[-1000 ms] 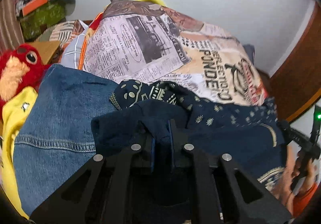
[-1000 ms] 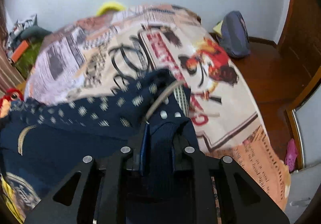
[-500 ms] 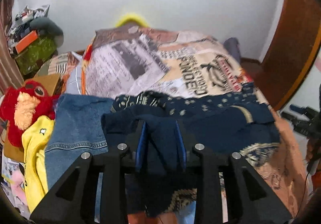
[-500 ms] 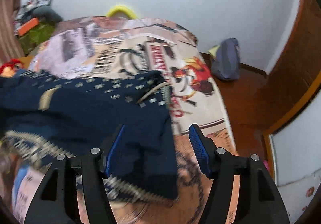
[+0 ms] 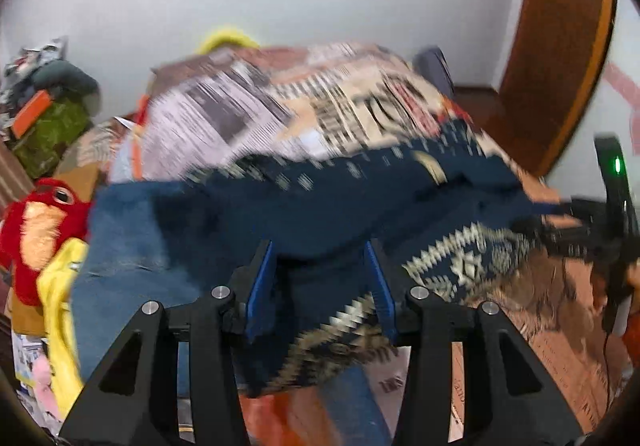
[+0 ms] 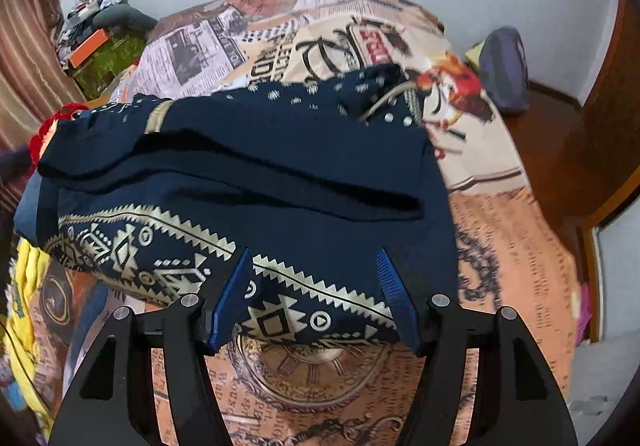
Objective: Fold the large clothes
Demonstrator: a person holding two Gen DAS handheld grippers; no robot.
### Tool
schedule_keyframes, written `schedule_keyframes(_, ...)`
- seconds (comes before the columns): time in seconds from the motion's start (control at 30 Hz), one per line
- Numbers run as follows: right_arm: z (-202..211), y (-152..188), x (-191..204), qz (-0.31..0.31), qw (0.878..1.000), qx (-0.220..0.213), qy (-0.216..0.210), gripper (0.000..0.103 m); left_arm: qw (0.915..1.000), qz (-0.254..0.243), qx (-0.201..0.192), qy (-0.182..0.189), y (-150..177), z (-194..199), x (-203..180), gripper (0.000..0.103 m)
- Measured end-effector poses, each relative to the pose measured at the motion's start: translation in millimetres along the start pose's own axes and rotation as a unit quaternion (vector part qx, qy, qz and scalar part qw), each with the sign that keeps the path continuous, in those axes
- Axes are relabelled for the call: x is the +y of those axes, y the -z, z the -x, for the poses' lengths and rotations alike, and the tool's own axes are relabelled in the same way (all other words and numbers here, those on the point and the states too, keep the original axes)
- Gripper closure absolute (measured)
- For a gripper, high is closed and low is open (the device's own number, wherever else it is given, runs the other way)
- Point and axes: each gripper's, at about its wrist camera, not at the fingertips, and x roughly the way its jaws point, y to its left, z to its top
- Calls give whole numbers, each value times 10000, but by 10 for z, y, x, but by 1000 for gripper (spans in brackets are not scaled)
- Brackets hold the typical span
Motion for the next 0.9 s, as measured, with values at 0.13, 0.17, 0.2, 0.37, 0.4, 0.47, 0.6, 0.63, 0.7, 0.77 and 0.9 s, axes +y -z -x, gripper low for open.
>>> schedule_keyframes(0.13, -280, -62, -86, -262, 9992, 241, -153, 42, 9986, -257, 451, 18, 104, -453, -204, 58)
schedule_keyframes(0.17, -327, -77, -98, -284, 9991, 282, -165, 42, 9983, -330, 478, -63, 112, -532, -230, 58)
schedule_keyframes(0.2, -405, -126, -113, -311, 9988, 337, -153, 42, 9977, -433, 465, -220, 90, -631, -246, 58)
schedule_keyframes(0.37, -518, -465, -182, -389, 9991, 169, 41, 42, 9956, -547, 319, -687, -218, -831, -135, 58)
schedule_keyframes(0.4, -531, -546, -196, -407, 9990, 141, 123, 42, 9955, -491, 281, -765, -331, -852, -87, 58)
schedule_keyframes(0.47, -522, -787, -229, -490, 9980, -76, 401, 42, 9946, -370, 141, -957, -535, -857, 22, 58)
schedule_keyframes(0.6, -388, -1035, -293, -828, 9928, -496, 708, 42, 9900, 160, -220, -1386, -915, -767, 321, 58)
schedule_keyframes(0.63, -323, -1052, -305, -920, 9922, -600, 586, 42, 9900, 282, -256, -1359, -958, -738, 390, 58)
schedule_keyframes(0.7, -230, -1022, -304, -1001, 9918, -712, 346, 42, 9908, 519, -338, -1204, -977, -638, 502, 58)
schedule_keyframes(0.77, -162, -930, -244, -907, 9933, -689, 200, 42, 9923, 607, -369, -1015, -938, -551, 541, 58)
schedule_keyframes(0.9, -99, -761, -69, -582, 9967, -565, 2, 42, 9958, 506, -286, -714, -722, -403, 464, 48)
